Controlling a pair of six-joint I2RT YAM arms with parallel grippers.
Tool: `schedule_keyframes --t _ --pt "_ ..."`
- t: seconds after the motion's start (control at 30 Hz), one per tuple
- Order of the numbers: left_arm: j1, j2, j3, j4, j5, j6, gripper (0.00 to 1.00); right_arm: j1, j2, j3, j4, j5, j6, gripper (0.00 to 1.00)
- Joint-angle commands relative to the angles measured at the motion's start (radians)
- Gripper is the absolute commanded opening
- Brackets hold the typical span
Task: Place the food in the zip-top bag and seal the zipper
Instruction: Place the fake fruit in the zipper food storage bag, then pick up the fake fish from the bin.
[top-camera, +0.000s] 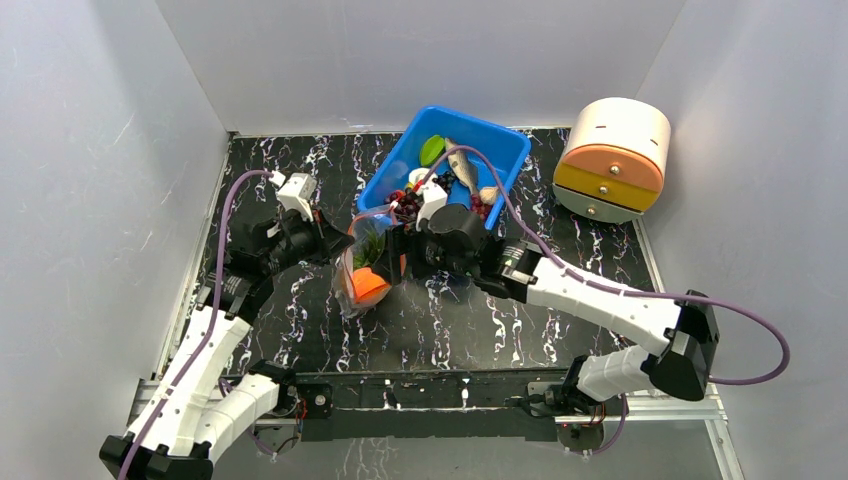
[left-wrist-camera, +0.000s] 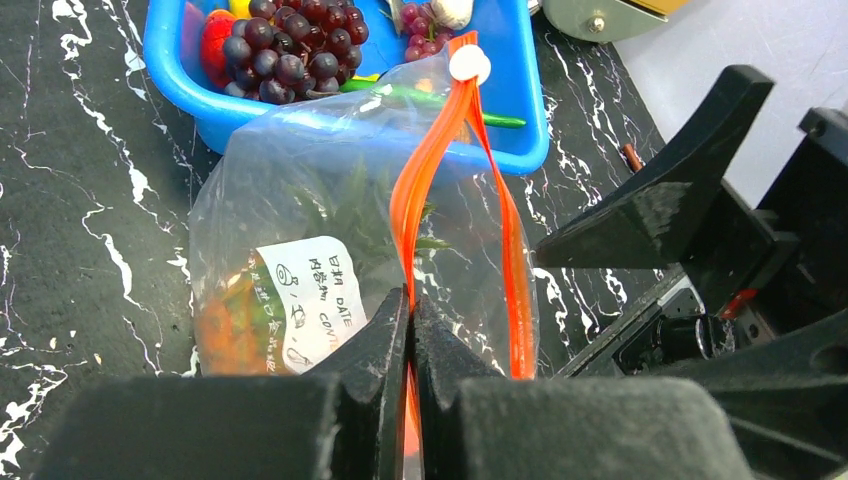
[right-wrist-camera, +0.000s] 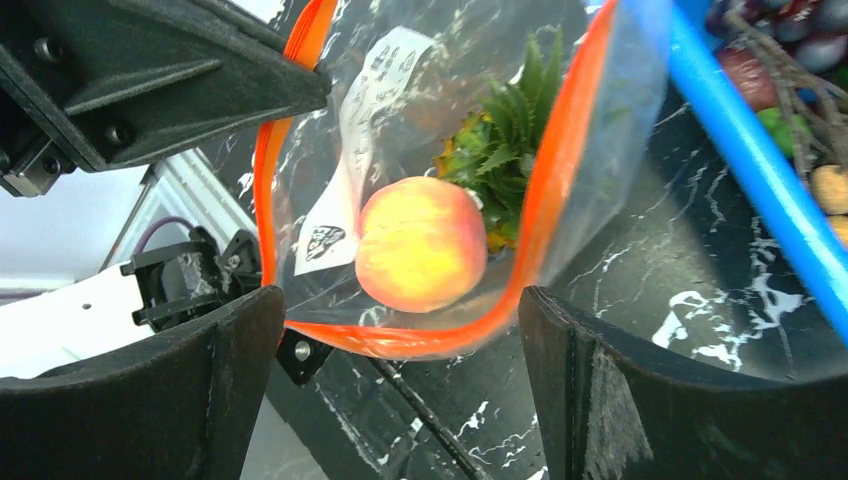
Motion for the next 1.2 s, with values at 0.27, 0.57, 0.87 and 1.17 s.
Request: schedule_keyframes --t 0.27,0.57,0.87,1.17 --pt "-0.001 -0.057 -0.005 0.028 0.039 -0.007 0.0 -0.002 -0.066 0.035 0.006 0.3 -0.152 0.82" --pt "-0.001 -0.11 -0.123 0.113 0.074 0.047 0.0 -0.126 -0.004 0.159 -0.041 0.404 -0.409 0.84" --pt "-0.001 -0.178 -0.206 0.148 0.025 0.102 0.0 -0.347 0.149 0.188 -0.004 0.444 -0.546 0.84" --pt "-0.001 -0.206 -0.203 0.143 0.023 0.105 0.0 -0.433 0.446 0.431 -0.158 0.502 -0.605 0.71"
